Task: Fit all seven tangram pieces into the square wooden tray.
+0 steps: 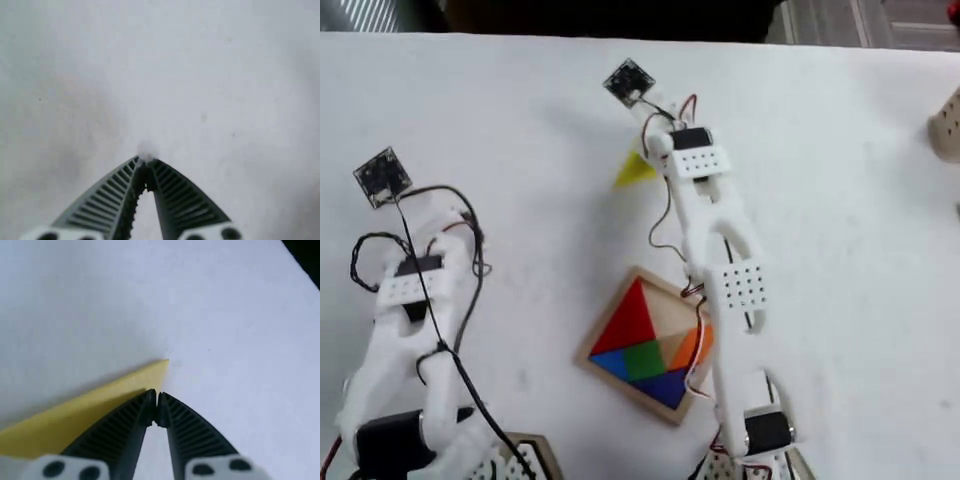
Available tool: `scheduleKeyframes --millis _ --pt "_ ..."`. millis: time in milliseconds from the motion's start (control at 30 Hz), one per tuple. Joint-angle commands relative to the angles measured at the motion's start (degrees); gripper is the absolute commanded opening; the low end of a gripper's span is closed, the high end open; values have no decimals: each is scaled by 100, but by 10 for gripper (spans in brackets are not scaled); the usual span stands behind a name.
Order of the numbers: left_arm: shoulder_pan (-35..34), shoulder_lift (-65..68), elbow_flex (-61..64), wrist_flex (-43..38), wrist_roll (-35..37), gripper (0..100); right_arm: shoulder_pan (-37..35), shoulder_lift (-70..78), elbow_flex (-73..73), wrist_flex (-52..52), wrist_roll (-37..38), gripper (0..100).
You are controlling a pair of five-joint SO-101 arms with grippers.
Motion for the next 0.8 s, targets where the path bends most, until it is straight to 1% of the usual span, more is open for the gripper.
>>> scheduleKeyframes --millis 0,100,300,333,367,467,567,667,767 --pt "-22 -242 -35 -141 -62 20 -92 84 -668 1569 273 18" --pt "-22 -242 -35 -141 -62 20 -92 119 -958 2642 879 18" --pt "-22 -242 -35 -141 -62 20 154 75 -1231 3837 897 18" --pt "-22 -242 -35 -141 -62 20 198 66 -1398 3960 809 18" --pt "-31 -242 -35 -141 -62 20 251 40 -1644 4031 563 18" --pt "-31 -242 -35 -141 -62 20 330 40 -2593 4075 -457 18" --pt "-48 -242 -35 -141 -62 20 119 145 -3305 4084 -1160 18" --pt "-48 -242 -26 -141 -62 20 -303 365 -3640 4057 -1266 18" --pt "-48 -242 -26 -141 -62 20 -505 637 -3701 3890 -1266 18"
